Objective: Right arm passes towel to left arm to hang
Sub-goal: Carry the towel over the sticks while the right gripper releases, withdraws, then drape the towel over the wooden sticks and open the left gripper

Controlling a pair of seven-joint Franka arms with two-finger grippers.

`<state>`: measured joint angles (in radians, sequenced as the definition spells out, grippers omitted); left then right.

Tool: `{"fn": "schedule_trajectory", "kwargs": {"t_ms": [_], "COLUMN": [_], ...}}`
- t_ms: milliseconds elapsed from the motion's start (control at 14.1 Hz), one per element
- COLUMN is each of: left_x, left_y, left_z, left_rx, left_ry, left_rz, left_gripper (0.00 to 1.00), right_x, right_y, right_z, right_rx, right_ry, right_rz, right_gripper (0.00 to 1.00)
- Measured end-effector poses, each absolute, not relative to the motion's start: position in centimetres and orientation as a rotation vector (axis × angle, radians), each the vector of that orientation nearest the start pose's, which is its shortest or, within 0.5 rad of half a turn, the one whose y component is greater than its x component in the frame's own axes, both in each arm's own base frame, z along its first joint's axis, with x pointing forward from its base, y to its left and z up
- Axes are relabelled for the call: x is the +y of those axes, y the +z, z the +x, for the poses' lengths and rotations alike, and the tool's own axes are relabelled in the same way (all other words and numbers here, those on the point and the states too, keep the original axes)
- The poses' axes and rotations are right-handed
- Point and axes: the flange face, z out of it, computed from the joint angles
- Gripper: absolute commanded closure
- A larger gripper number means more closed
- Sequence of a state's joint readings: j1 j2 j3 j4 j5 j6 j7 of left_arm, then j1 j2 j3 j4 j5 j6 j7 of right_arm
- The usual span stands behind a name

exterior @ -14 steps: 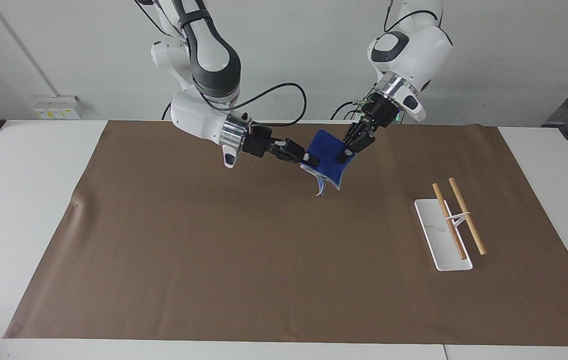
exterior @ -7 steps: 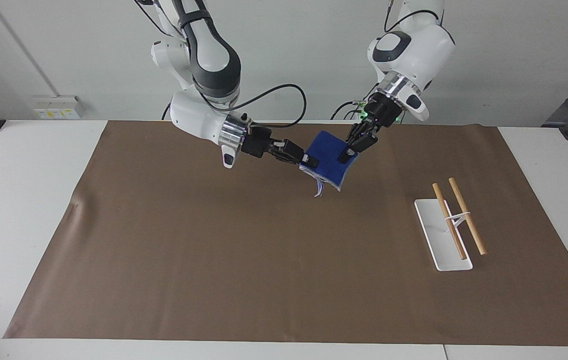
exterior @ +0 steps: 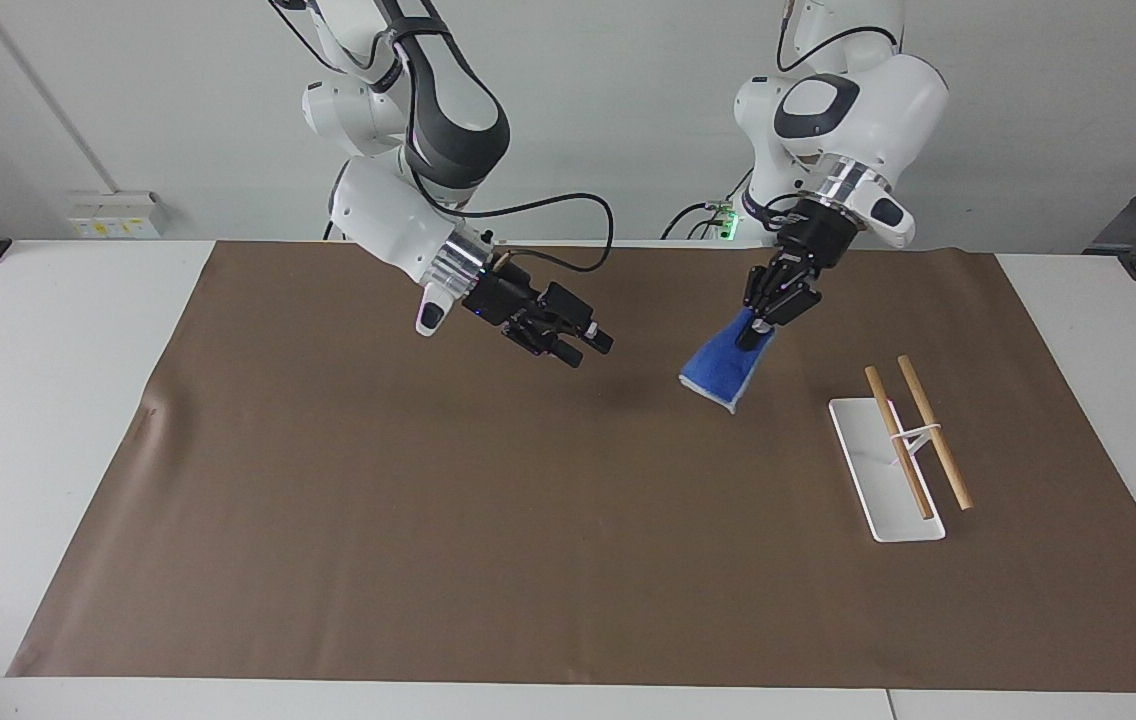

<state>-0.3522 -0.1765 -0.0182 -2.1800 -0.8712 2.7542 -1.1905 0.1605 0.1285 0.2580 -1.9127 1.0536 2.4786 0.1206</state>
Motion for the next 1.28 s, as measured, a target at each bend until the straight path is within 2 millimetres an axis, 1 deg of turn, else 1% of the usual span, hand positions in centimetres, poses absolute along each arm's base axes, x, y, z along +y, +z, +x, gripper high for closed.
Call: {"fn": "schedule_trajectory", "kwargs": {"t_ms": [284,426,497,569,711,853,995,1137,1279], "left_x": [-10.6,-7.2,-5.4,-4.0,-2.2,-1.3,0.5,3.2,6.6], "left_y": [53.1,52.1,51.4,50.7,48.6,46.1,43.7,42.6,42.4], "left_z": [53.1,53.6,53.8,53.9,54.2,54.6,55.3,55.4,55.1], "left_rx": [1.635,1.698,1.733,1.763,1.819,1.868,1.926,1.978,2.025], "left_ry": [0.143,0.194,0.222,0.244,0.296,0.372,0.427,0.451,0.478], "left_rz": [1.54,1.487,1.46,1.439,1.406,1.375,1.343,1.304,1.249], "left_gripper": [1.0,1.0,1.0,1.0,1.0,1.0,1.0,1.0,1.0], "right_x": [21.5,20.0,19.0,17.8,15.2,13.4,11.5,9.0,6.4], "right_y": [48.0,48.2,48.5,49.1,50.9,53.1,55.3,57.6,60.4], "right_z": [58.8,59.0,59.0,59.0,58.7,57.9,57.1,56.4,55.9], "right_rx": [0.333,0.242,0.195,0.166,0.158,0.184,0.221,0.273,0.323], "right_ry": [-0.36,-0.416,-0.429,-0.438,-0.421,-0.378,-0.357,-0.336,-0.301], "right_rz": [-2.554,-2.711,-2.785,-2.844,-2.929,-2.966,-2.988,-3.011,-3.021], "right_gripper": [0.0,0.0,0.0,0.0,0.0,0.0,0.0,0.0,0.0]}}
